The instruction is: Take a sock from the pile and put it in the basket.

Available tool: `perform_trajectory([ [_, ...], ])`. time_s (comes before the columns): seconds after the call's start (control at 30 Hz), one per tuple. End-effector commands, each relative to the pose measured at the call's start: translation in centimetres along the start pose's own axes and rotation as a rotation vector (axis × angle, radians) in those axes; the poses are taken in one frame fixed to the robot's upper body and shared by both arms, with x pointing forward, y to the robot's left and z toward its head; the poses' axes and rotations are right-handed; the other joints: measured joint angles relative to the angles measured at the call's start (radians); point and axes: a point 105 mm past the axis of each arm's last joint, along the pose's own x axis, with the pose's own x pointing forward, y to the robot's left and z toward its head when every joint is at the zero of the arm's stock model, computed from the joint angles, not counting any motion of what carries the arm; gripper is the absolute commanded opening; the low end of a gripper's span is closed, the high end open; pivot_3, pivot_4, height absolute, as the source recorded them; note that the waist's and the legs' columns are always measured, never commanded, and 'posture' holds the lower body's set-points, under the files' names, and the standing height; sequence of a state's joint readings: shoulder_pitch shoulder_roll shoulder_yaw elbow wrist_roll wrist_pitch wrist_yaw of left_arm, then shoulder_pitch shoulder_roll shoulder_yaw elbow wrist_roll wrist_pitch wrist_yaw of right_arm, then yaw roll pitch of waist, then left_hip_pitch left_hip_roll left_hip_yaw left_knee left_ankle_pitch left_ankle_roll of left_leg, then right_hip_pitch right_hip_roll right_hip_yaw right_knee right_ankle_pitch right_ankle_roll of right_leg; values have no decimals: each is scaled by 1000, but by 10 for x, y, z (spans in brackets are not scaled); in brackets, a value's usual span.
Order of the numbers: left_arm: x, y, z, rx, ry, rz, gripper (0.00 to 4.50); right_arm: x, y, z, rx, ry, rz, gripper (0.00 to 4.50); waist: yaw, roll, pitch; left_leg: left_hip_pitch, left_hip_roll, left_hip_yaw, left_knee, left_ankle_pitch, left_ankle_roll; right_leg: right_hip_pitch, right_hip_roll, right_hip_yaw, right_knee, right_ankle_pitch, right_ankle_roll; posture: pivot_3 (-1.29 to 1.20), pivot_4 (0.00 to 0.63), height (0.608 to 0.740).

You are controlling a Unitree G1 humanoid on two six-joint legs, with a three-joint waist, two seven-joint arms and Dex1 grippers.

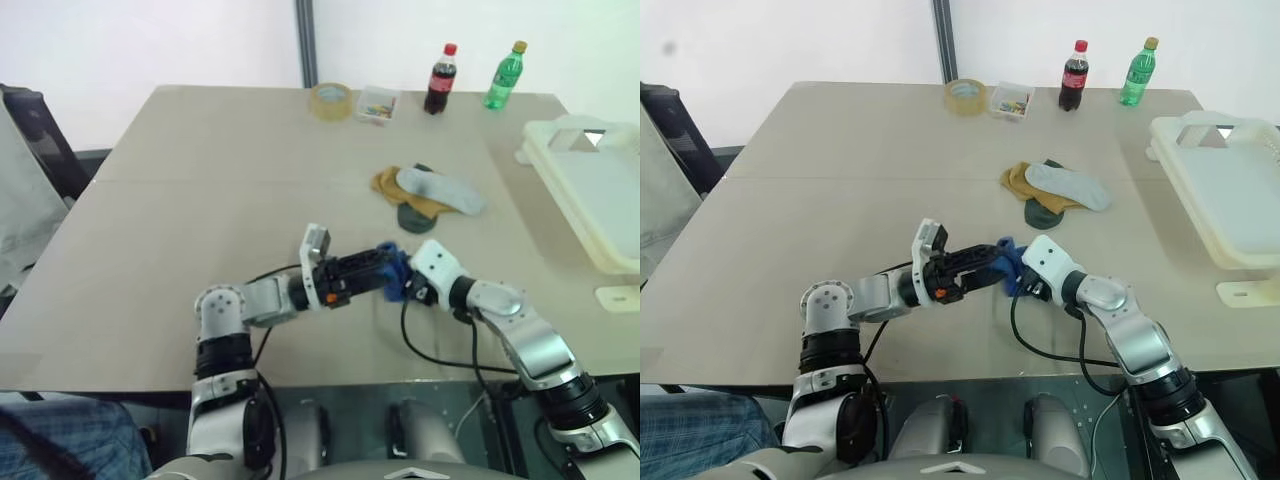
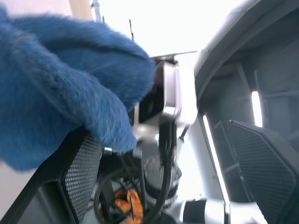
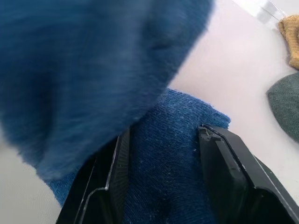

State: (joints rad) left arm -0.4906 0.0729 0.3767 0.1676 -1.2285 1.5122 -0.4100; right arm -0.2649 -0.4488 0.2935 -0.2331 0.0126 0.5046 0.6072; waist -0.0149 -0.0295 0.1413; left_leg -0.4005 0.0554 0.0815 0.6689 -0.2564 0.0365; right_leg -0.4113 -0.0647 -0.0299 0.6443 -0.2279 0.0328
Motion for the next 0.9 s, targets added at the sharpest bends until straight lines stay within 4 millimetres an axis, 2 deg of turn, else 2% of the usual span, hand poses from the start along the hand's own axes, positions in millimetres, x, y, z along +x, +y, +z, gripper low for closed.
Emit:
perform_trajectory([
  [0.03, 9, -9, 5, 55, -7, -36, 4483, -1, 0, -8, 14, 36, 2, 2338, 0, 0, 0, 0, 0, 0, 0, 0, 0, 0, 0, 0, 0, 0, 0, 0, 150, 740],
  [0.2, 23, -9, -9, 72, 63, -56, 4483, -3, -1, -1, 12, 23, -3, 2338, 1, 0, 0, -1, 0, 0, 0, 0, 0, 0, 0, 0, -1, 0, 0, 0, 150, 740],
  [0.37, 27, -10, -12, 97, 90, -67, 4483, -9, -1, 3, -14, 16, -11, 2338, 2, 0, 2, -2, 0, -1, 0, 0, 0, -1, 0, -1, -2, 0, 0, 0, 150, 740],
  [0.57, 28, -7, -10, 117, 99, -51, 4483, -30, -6, 18, -47, -47, -25, 2338, 7, 2, 3, -14, -1, -4, 0, 0, 0, -10, 0, -4, -3, 1, 0, 0, 150, 740],
  [0.67, 30, -4, -13, 125, 114, -37, 4483, -41, -8, 21, -75, -53, -40, 2338, 8, 2, 5, -15, -2, -5, 0, 0, 0, -11, 0, -5, -4, 1, 2, 0, 150, 740],
  [0.9, 31, -2, -17, 133, 131, -39, 4483, -69, -17, 9, -169, 49, -38, 2338, 11, 3, 9, -16, -2, -6, 0, 0, 0, -10, 0, -6, -5, 1, 2, 0, 150, 740],
])
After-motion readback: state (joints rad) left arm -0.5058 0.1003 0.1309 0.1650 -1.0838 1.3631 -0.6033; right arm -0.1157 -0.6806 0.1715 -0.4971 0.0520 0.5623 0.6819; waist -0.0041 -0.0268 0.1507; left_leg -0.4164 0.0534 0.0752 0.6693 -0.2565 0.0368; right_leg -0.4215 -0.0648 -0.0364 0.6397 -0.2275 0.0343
